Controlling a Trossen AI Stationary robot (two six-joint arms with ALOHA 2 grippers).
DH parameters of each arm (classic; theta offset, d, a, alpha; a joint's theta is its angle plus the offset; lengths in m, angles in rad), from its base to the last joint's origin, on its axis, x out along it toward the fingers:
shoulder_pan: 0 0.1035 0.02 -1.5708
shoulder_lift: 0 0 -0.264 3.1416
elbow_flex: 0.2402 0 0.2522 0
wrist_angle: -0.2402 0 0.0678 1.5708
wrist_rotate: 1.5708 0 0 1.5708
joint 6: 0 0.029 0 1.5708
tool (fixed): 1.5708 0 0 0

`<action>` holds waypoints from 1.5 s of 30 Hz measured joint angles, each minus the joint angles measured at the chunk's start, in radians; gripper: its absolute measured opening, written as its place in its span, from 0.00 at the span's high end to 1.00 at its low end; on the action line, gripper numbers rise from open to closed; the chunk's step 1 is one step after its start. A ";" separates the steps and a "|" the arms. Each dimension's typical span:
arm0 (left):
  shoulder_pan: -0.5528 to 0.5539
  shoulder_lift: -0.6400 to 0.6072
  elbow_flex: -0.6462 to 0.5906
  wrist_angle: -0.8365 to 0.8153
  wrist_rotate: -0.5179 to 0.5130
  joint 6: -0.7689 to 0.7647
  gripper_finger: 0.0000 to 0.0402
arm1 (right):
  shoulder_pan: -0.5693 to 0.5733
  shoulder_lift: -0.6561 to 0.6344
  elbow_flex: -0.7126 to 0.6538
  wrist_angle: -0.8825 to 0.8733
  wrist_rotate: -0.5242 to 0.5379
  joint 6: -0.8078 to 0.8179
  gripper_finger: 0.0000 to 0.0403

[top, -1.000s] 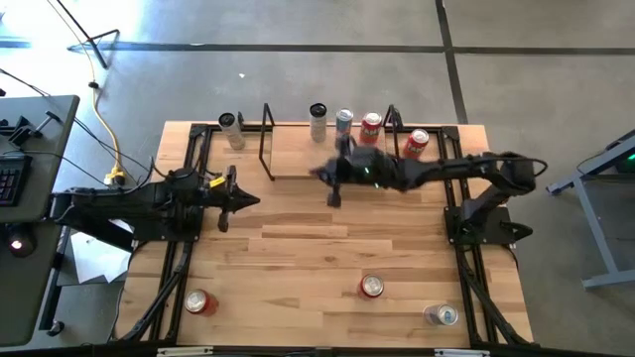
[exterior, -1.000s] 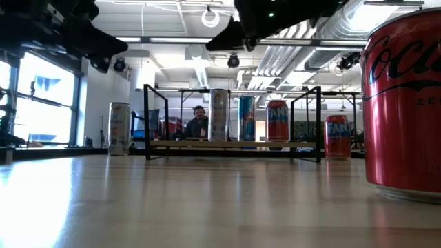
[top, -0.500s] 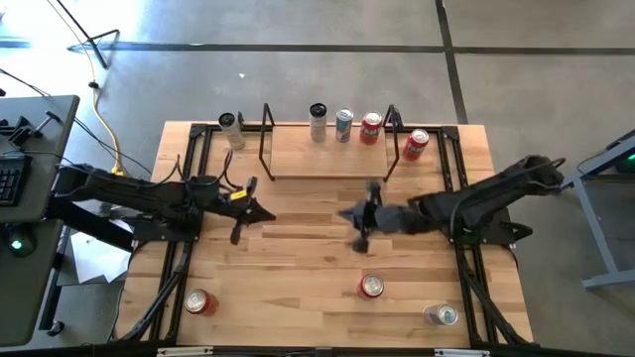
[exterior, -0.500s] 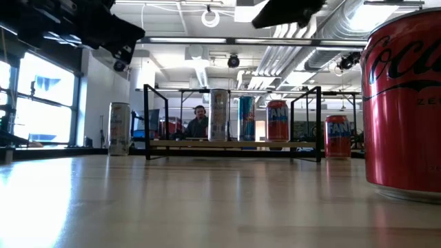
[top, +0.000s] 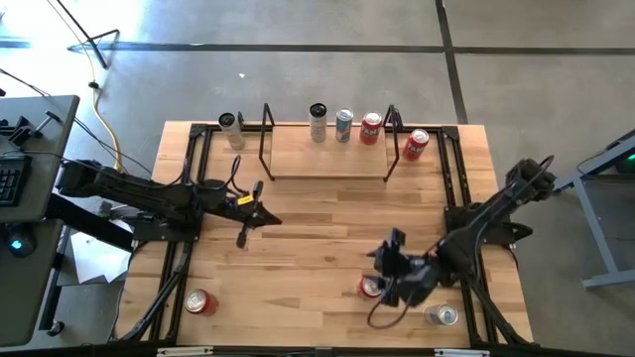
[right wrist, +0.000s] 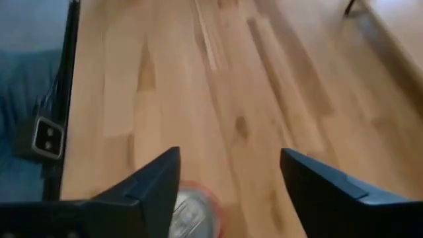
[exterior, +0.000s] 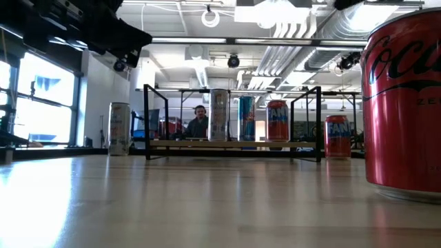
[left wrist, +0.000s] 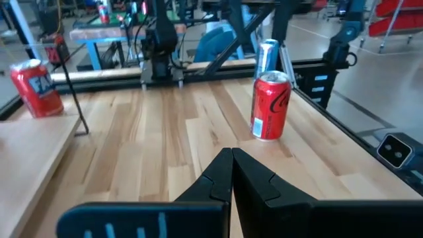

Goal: Place canned beverage on shelf
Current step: Put the right red black soda can on the shelf

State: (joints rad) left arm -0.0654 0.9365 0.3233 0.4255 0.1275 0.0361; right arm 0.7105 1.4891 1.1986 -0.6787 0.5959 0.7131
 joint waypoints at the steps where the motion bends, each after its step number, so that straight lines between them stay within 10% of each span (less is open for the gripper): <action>1: 0.000 0.004 0.000 0.001 -0.004 -0.010 1.00 | 0.014 0.020 0.022 -0.033 -0.001 0.042 0.37; 11: -0.001 0.016 0.000 -0.004 -0.007 -0.034 1.00 | 0.062 0.221 0.240 -0.404 -0.080 0.281 0.33; 45: -0.001 0.017 0.000 -0.039 -0.007 -0.043 1.00 | -0.018 0.267 0.268 -0.353 -0.252 0.269 0.33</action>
State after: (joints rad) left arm -0.0666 0.9531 0.3233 0.3870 0.1207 -0.0071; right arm 0.6921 1.7559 1.4664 -1.0316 0.3441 0.9826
